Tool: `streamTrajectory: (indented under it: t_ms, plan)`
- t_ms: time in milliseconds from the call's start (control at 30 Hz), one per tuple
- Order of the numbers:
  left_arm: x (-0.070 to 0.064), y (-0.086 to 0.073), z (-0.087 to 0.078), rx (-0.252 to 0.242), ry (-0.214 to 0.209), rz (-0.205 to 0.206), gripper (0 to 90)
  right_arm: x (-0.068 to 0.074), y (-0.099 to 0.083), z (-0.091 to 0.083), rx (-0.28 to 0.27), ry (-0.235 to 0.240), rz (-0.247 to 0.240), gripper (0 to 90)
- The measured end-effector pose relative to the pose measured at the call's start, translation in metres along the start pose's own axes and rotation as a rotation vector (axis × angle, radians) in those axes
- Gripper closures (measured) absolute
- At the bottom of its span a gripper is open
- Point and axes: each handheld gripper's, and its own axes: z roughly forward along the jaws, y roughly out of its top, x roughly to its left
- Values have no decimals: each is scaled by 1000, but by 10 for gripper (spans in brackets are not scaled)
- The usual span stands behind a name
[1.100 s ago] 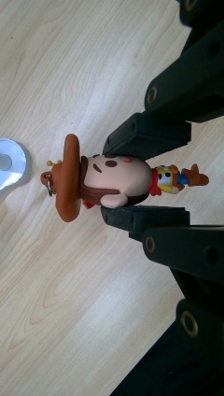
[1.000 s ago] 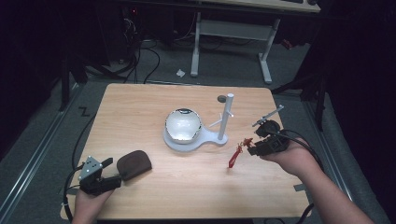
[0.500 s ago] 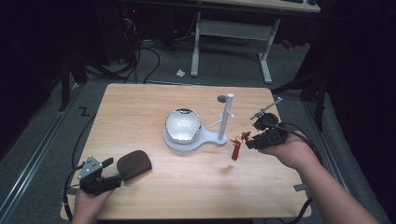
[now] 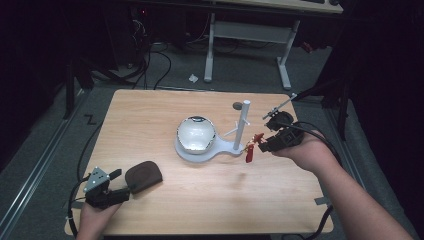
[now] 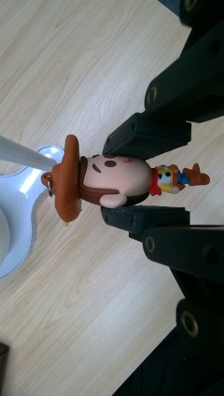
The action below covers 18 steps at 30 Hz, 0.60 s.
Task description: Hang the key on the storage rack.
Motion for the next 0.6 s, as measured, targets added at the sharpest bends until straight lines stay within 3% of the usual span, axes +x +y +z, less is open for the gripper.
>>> streamTrajectory:
  t_ms: [300, 333, 367, 600]
  plan:
    - [0, -1, 1, 4, -4, -3, 213, -3, 7, -7, -4, 2, -1, 666]
    - [0, -1, 1, 4, -4, -3, 213, -2, 8, -9, 2, -1, 22, 666]
    - [0, -1, 1, 6, -4, -3, 212, -4, 9, -9, -8, 0, -1, 666]
    - [0, -1, 1, 5, -5, -4, 212, -8, 19, -19, -31, -13, 2, 666]
